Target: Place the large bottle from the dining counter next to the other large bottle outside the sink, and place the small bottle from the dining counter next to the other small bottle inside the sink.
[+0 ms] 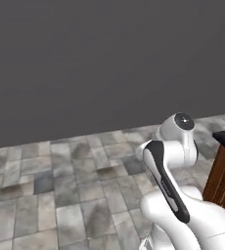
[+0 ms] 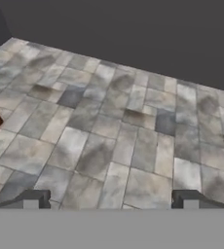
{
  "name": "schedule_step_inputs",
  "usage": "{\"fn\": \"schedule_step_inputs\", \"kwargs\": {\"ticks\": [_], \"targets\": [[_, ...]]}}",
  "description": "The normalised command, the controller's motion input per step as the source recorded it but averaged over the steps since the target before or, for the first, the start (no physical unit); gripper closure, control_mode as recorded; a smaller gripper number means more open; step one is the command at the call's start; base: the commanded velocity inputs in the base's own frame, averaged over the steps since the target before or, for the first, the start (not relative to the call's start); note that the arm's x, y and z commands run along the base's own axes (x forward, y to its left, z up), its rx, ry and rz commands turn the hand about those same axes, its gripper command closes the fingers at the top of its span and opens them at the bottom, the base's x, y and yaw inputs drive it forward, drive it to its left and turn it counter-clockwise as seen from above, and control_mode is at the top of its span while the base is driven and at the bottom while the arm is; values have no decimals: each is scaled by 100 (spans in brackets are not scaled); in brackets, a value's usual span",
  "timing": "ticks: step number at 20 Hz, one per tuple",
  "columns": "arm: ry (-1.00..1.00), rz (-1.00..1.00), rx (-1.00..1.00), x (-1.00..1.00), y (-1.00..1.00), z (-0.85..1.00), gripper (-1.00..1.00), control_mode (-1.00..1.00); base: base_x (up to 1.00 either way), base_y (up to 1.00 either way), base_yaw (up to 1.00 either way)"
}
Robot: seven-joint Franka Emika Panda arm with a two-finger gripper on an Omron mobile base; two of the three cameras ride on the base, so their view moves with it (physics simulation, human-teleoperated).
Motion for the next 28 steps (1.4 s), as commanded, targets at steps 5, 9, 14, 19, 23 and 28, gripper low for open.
{"fn": "schedule_step_inputs", "kwargs": {"ticks": [5, 9, 14, 19, 23, 28], "targets": [[0, 0, 0, 0, 0, 0, -100, 100, 100, 10, -41], [0, 0, 0, 0, 0, 0, -100, 100, 100, 23, -53], [0, 0, 0, 0, 0, 0, -100, 100, 92, 26, -61], [0, 0, 0, 0, 0, 0, -100, 100, 94, 18, -60], [0, 0, 0, 0, 0, 0, -100, 100, 100, 15, -55], [0, 0, 0, 0, 0, 0, -100, 100, 100, 4, -52]]}}
